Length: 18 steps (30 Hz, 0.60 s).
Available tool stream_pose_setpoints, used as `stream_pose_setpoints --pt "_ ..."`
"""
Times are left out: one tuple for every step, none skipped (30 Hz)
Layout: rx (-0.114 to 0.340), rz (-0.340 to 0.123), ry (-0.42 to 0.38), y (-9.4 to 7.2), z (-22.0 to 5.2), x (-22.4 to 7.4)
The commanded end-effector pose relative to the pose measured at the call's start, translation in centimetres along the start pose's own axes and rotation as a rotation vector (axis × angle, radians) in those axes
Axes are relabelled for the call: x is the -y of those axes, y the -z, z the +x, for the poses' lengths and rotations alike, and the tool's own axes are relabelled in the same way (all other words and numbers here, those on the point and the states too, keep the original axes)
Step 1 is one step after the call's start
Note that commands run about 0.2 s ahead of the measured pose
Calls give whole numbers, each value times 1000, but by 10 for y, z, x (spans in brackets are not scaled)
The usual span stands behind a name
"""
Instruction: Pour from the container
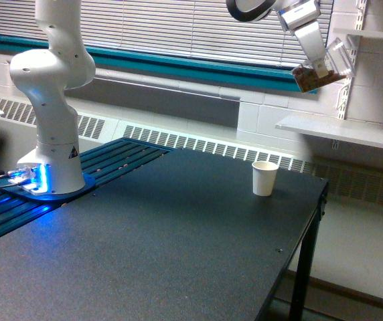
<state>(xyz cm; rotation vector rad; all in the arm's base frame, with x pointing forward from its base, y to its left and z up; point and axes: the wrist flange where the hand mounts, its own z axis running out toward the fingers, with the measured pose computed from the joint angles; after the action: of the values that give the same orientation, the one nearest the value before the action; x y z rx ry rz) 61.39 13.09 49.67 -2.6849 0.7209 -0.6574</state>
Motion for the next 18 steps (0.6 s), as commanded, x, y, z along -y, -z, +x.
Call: stream_pose_setpoints --pt "1 -2 7 -1 -5 6" --pt "-1 -1 5 -1 -5 6" --pt "-1 1 4 -1 -5 6" --pt "0 3 4 -1 -6 7" --pt "1 3 3 -1 -6 7" --pt "-1 3 2 -1 -7 7" --pt "-3 3 3 -1 -8 8" --pt "-3 3 8 -2 -9 9" --pt "-1 2 12 -3 -11 10" --pt "0 1 16 -3 -13 10" --pt "0 0 20 -4 -15 11" --pt "-1 -1 24 -5 -17 12" --pt "0 -2 28 -6 -19 13" --pt "3 -1 30 -7 -22 15" --pt "7 0 33 -7 -25 16" --pt "10 1 37 -8 -28 18" --pt "11 0 42 -9 -31 19" --pt "11 -2 47 -10 -34 20"
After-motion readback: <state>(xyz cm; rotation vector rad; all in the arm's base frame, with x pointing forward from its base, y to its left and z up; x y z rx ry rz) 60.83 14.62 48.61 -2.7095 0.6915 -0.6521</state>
